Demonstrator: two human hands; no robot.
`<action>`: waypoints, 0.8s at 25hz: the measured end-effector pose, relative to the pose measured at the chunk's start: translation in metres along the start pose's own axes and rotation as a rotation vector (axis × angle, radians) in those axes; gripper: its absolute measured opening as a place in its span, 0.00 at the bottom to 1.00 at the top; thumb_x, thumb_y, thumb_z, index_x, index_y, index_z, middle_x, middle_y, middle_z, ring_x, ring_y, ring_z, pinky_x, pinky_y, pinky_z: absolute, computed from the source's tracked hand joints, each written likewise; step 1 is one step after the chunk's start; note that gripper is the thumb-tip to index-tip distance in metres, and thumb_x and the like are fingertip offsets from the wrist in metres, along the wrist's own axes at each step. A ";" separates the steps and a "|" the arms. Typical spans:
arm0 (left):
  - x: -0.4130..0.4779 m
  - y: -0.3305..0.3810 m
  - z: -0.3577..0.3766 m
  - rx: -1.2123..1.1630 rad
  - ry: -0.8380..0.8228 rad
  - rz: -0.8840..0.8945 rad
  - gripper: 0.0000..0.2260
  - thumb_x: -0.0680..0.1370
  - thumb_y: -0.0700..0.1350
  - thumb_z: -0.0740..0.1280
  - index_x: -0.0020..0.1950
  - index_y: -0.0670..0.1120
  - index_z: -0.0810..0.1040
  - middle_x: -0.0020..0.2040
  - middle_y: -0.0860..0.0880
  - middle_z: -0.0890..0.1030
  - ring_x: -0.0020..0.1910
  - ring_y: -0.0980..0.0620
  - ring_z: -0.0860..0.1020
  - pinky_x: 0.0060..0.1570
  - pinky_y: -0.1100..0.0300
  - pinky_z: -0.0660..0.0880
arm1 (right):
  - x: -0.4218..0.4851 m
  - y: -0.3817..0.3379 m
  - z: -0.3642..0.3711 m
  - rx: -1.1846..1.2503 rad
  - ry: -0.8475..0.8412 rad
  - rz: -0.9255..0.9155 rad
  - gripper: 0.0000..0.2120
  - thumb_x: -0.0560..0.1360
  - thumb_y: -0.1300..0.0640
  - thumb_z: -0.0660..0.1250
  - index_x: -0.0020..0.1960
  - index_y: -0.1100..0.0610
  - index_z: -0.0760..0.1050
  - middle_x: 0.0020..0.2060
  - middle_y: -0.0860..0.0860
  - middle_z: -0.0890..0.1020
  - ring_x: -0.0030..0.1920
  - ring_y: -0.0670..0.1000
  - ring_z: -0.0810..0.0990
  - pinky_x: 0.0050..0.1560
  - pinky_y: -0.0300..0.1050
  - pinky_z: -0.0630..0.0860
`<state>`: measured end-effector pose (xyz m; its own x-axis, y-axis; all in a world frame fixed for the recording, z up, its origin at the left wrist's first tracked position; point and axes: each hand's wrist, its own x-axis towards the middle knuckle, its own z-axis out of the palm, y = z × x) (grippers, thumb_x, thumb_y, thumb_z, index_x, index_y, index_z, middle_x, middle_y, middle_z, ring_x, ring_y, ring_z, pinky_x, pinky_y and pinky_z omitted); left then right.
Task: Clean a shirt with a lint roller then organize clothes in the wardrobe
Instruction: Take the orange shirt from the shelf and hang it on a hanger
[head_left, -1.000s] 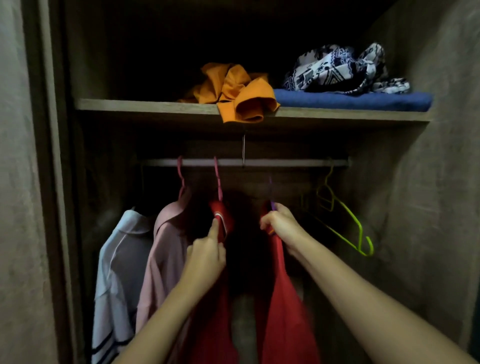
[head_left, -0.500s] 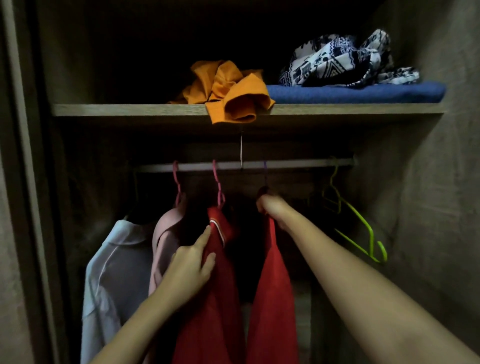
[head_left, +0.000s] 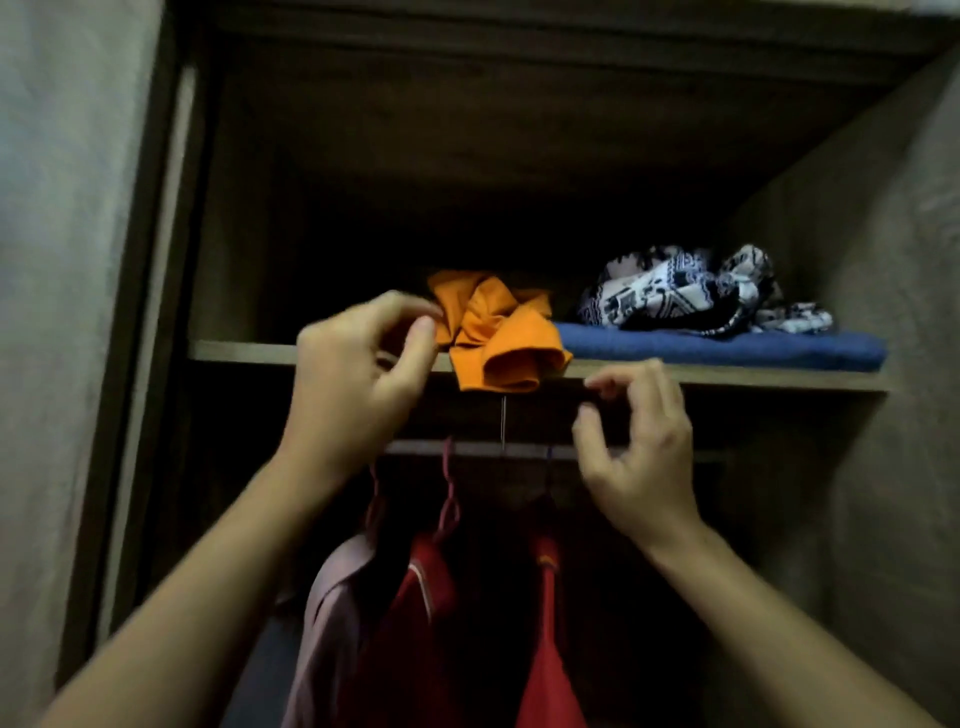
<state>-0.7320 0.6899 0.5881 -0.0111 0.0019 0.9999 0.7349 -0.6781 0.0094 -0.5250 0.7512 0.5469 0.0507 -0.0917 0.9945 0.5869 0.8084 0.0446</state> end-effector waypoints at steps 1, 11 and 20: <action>0.022 -0.004 0.000 -0.047 -0.108 -0.017 0.12 0.76 0.47 0.63 0.58 0.49 0.79 0.51 0.52 0.81 0.49 0.59 0.79 0.49 0.66 0.76 | 0.020 -0.007 -0.002 -0.030 -0.062 -0.040 0.13 0.70 0.52 0.61 0.51 0.58 0.72 0.46 0.49 0.72 0.49 0.46 0.70 0.51 0.37 0.66; 0.042 -0.017 -0.002 0.188 -0.511 0.155 0.09 0.76 0.45 0.67 0.56 0.46 0.80 0.50 0.49 0.81 0.50 0.53 0.78 0.47 0.68 0.71 | 0.072 -0.028 -0.013 -0.037 -0.496 0.076 0.06 0.79 0.58 0.55 0.45 0.55 0.69 0.33 0.47 0.73 0.36 0.45 0.72 0.37 0.37 0.66; 0.019 0.040 -0.043 -0.140 -0.266 -0.023 0.04 0.82 0.47 0.54 0.53 0.47 0.63 0.40 0.52 0.73 0.34 0.65 0.72 0.33 0.69 0.65 | 0.065 -0.119 -0.054 0.328 -0.300 0.311 0.08 0.78 0.51 0.56 0.45 0.53 0.70 0.37 0.52 0.77 0.37 0.42 0.75 0.40 0.41 0.77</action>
<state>-0.7318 0.6311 0.6070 0.1651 0.1979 0.9662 0.6358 -0.7703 0.0491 -0.5478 0.6176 0.6010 -0.0790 0.3120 0.9468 0.2953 0.9145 -0.2767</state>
